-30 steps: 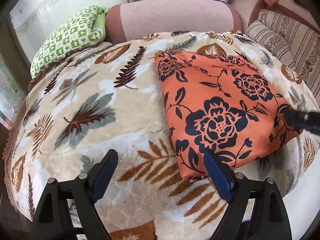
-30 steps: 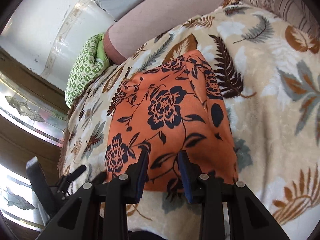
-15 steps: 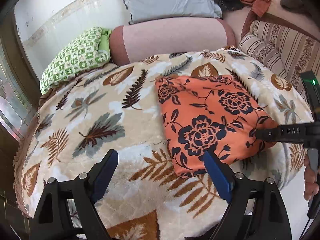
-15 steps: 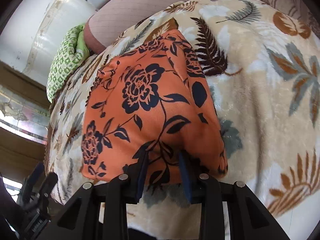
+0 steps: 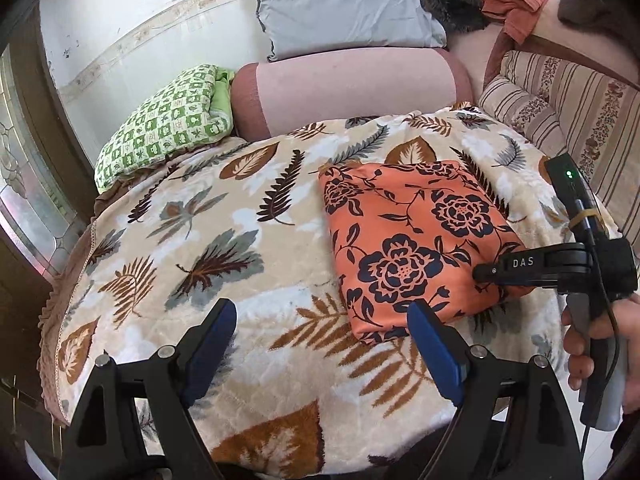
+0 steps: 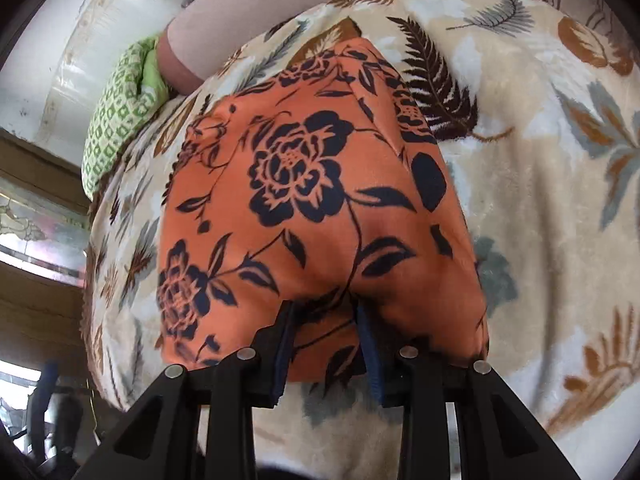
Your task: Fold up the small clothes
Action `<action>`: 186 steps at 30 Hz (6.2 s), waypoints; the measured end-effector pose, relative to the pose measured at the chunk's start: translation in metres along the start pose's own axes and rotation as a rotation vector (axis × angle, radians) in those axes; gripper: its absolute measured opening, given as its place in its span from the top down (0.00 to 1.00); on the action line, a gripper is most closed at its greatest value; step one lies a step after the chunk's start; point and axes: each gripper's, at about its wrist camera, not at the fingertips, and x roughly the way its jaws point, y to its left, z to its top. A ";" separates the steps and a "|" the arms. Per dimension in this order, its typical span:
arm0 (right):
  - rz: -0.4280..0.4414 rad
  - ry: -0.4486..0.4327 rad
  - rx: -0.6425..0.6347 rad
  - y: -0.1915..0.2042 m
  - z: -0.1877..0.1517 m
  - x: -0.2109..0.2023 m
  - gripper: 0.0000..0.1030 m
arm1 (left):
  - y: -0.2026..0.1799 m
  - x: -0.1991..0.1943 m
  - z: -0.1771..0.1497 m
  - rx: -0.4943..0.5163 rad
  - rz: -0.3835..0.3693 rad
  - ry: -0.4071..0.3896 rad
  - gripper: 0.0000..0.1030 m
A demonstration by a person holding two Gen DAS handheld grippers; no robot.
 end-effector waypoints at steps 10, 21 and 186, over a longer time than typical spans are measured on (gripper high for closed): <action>-0.096 0.091 -0.036 0.017 0.010 0.011 0.65 | 0.020 0.036 -0.009 -0.077 -0.030 0.094 0.14; -0.158 0.132 -0.042 0.031 0.019 0.022 0.64 | 0.042 0.091 -0.008 -0.130 -0.096 0.127 0.14; 0.257 -0.155 0.107 -0.066 0.065 -0.014 0.30 | -0.011 0.183 0.030 -0.100 -0.445 0.083 0.11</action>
